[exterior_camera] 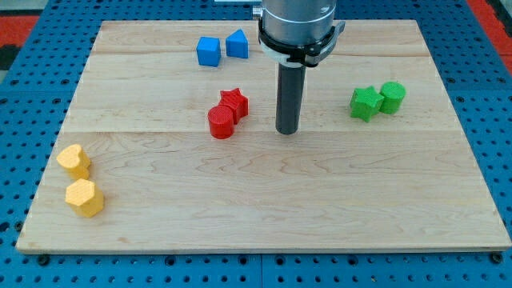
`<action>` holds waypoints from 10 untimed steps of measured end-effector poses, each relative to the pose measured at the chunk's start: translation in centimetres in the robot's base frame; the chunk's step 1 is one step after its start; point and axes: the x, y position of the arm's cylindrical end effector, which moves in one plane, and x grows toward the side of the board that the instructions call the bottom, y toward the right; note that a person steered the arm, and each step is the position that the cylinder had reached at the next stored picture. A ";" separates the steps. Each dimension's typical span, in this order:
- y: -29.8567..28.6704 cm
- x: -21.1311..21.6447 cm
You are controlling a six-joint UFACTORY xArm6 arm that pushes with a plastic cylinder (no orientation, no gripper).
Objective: Move the green circle up and left a bit
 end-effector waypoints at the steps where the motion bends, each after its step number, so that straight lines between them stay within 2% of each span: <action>1: 0.7 0.0; 5: 0.9 1.4; 6: 6.1 1.8; 8: 14.0 -0.8; 9: 16.0 -1.8; 10: 15.9 -5.7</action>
